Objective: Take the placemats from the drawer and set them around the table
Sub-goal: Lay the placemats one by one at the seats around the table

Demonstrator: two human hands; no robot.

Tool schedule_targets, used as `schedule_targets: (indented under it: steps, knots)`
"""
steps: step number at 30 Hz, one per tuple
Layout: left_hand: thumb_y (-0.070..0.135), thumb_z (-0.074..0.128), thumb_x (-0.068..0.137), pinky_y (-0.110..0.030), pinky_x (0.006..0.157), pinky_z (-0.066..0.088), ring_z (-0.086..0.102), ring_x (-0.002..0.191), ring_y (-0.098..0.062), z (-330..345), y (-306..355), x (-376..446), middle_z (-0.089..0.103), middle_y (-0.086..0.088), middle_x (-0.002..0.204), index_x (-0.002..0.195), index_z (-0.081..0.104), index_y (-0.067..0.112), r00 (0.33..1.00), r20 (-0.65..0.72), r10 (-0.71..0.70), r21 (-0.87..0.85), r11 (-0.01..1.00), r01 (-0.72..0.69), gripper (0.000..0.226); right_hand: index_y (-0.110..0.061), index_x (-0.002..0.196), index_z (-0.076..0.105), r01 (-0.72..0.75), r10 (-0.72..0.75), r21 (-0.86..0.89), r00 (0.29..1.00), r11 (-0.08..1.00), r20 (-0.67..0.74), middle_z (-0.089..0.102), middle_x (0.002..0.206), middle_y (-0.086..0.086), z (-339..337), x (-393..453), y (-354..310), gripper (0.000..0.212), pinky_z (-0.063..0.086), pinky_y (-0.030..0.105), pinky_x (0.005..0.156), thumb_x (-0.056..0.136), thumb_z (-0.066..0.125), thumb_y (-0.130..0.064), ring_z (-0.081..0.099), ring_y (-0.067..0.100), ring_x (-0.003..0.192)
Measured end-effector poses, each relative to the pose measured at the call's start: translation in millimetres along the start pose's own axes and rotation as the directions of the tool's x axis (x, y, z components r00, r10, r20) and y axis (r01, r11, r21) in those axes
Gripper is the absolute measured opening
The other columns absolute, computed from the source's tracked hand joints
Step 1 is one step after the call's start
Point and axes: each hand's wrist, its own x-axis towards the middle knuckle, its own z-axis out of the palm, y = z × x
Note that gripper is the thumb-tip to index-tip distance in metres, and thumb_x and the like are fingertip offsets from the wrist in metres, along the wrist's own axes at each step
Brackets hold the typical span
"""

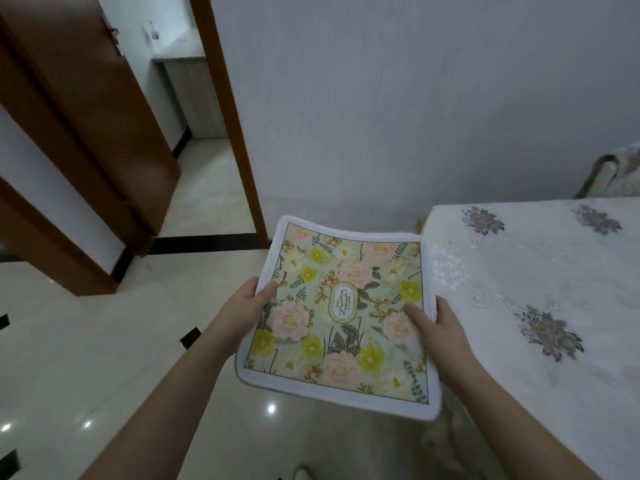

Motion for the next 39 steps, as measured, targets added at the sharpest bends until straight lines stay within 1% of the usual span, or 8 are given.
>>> schedule_targets:
  steps: [8, 20, 23, 26, 30, 32, 35, 39]
  knots:
    - [0.039, 0.049, 0.103, -0.042, 0.074, 0.061, 0.076, 0.085, -0.021, 68.2, 47.8, 105.8, 0.076, -0.001, 0.101, 0.116, 0.059, 0.031, 0.962, 0.271, 0.023, 0.116, 0.992, -0.057, 0.018, -0.025, 0.124, 0.052, -0.113, 0.137, 0.11, 0.958, 0.987, -0.251, 0.069, 0.109, -0.001, -29.4, 39.6, 10.7, 0.038, 0.059, 0.048, 0.081, 0.092, 0.063, -0.042, 0.072, 0.022, 0.089]
    - [0.034, 0.052, 0.103, -0.042, 0.073, 0.061, 0.076, 0.087, -0.024, 256.5, 114.2, 216.1, 0.076, -0.004, 0.105, 0.12, 0.06, 0.033, 0.804, 0.593, -0.051, 0.281, 0.948, -0.147, 0.018, -0.026, 0.125, 0.054, -0.14, 0.298, 0.31, 0.776, 0.94, -0.555, 0.071, 0.107, -0.002, -112.3, 98.8, 54.6, 0.035, 0.06, 0.046, 0.077, 0.093, 0.062, -0.039, 0.073, 0.02, 0.085]
    - [0.034, 0.053, 0.102, -0.045, 0.08, 0.06, 0.075, 0.09, -0.023, 299.0, 122.3, 232.4, 0.076, -0.002, 0.105, 0.12, 0.06, 0.032, 0.745, 0.665, -0.05, 0.293, 0.935, -0.2, 0.019, -0.029, 0.126, 0.054, -0.148, 0.33, 0.328, 0.715, 0.933, -0.617, 0.071, 0.109, -0.003, -129.6, 102.0, 62.9, 0.038, 0.06, 0.047, 0.079, 0.092, 0.062, -0.042, 0.073, 0.019, 0.087]
    - [0.036, 0.054, 0.101, -0.033, 0.074, 0.06, 0.074, 0.089, -0.015, 335.6, 122.3, 245.5, 0.074, 0.005, 0.102, 0.119, 0.062, 0.031, 0.702, 0.712, -0.016, 0.324, 0.894, -0.309, 0.02, -0.029, 0.128, 0.052, -0.151, 0.353, 0.339, 0.64, 0.929, -0.683, 0.07, 0.108, -0.006, -140.1, 100.7, 69.1, 0.038, 0.059, 0.045, 0.08, 0.093, 0.061, -0.04, 0.072, 0.016, 0.088]
    - [0.037, 0.055, 0.101, -0.04, 0.083, 0.058, 0.071, 0.096, -0.02, 383.2, 113.0, 265.5, 0.073, 0.005, 0.103, 0.118, 0.065, 0.025, 0.614, 0.789, 0.008, 0.333, 0.835, -0.438, 0.023, -0.022, 0.126, 0.051, -0.159, 0.419, 0.396, 0.502, 0.904, -0.756, 0.066, 0.107, -0.005, -139.3, 100.1, 77.9, 0.035, 0.055, 0.033, 0.071, 0.094, 0.061, -0.035, 0.068, 0.013, 0.089]
    - [0.036, 0.052, 0.102, -0.027, 0.072, 0.054, 0.069, 0.092, -0.014, 405.3, 111.2, 274.1, 0.071, 0.008, 0.102, 0.118, 0.063, 0.024, 0.548, 0.836, -0.019, 0.336, 0.807, -0.486, 0.023, -0.021, 0.124, 0.052, -0.176, 0.458, 0.426, 0.434, 0.887, -0.775, 0.066, 0.105, -0.005, -134.8, 101.9, 81.4, 0.034, 0.054, 0.03, 0.067, 0.094, 0.061, -0.035, 0.067, 0.013, 0.087]
    - [0.038, 0.051, 0.102, -0.031, 0.073, 0.055, 0.069, 0.091, -0.015, 430.1, 107.3, 282.4, 0.071, 0.003, 0.106, 0.124, 0.063, 0.02, 0.445, 0.892, -0.078, 0.339, 0.767, -0.545, 0.03, -0.022, 0.123, 0.053, -0.208, 0.513, 0.469, 0.33, 0.858, -0.792, 0.067, 0.109, -0.001, -124.3, 97.4, 87.6, 0.033, 0.058, 0.039, 0.076, 0.094, 0.061, -0.037, 0.068, 0.017, 0.09]
    - [0.042, 0.053, 0.1, -0.018, 0.057, 0.047, 0.066, 0.083, -0.007, 443.6, 103.7, 295.6, 0.069, 0.007, 0.1, 0.125, 0.061, 0.019, 0.357, 0.929, -0.099, 0.314, 0.719, -0.62, 0.034, -0.023, 0.123, 0.052, -0.204, 0.568, 0.531, 0.251, 0.822, -0.784, 0.067, 0.106, -0.006, -97.0, 94.5, 84.9, 0.032, 0.054, 0.027, 0.068, 0.096, 0.059, -0.038, 0.068, 0.011, 0.088]
